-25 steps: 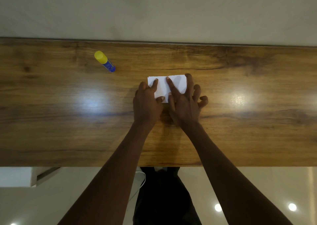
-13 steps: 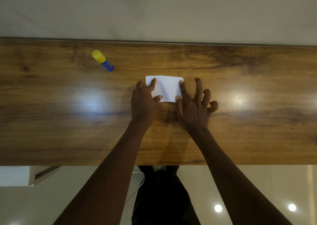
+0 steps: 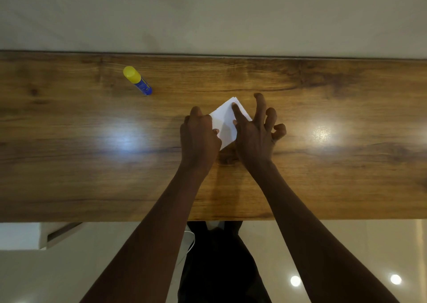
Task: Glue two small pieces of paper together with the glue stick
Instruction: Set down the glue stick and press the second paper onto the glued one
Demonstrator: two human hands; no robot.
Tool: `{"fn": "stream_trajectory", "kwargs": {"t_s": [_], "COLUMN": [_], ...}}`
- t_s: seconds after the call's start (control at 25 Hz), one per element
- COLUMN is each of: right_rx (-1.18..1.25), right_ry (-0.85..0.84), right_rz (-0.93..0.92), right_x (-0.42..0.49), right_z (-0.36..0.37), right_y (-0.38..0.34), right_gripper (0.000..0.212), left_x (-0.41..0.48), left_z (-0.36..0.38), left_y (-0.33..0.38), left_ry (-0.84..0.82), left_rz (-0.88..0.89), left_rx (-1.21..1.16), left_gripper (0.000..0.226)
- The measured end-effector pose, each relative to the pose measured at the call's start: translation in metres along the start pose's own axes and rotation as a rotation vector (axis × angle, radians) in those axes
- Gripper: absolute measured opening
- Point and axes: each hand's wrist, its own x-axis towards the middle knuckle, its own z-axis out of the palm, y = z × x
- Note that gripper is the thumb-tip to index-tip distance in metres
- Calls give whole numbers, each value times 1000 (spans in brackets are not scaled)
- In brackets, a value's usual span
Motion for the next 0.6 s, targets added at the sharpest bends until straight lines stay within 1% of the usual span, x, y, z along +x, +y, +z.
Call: {"fn": "stream_trajectory", "kwargs": {"t_s": [0.04,0.08,0.16,0.24,0.32,0.44,0.52,0.6], "right_rx": [-10,-21,-46,-91,-129,-108,-105,-92], "right_ry": [-33,-59,-78,-84,-107,-143,-138,-101], "right_rz": [-48,-98,-182,-236,-260,-238,-185,-90], "right_x": [3,8,19,28,30,22,15,12], "right_z": [0,-1,-2,-2,1,8,7,4], "right_y": [0,-1,-3,-8,-13,-17,-13,-5], "right_gripper": [71,74,68,62,61,65,71,74], "left_x": [1,1,2,-1,-7,-9,-8,-6], "left_z": [0,0,1,4,8,11,11,9], "left_y": [-1,-3,-6,-5,0,4,3,3], "left_ry": [-30,-69,-120,-111,-79,-81,-96,-109], "left_rz": [42,80,105,91,83,56,58,45], "left_rx": [-7,-15,-11,12,8,-36,-2,32], "left_gripper": [42,49,58,57,50,41,45,52]}}
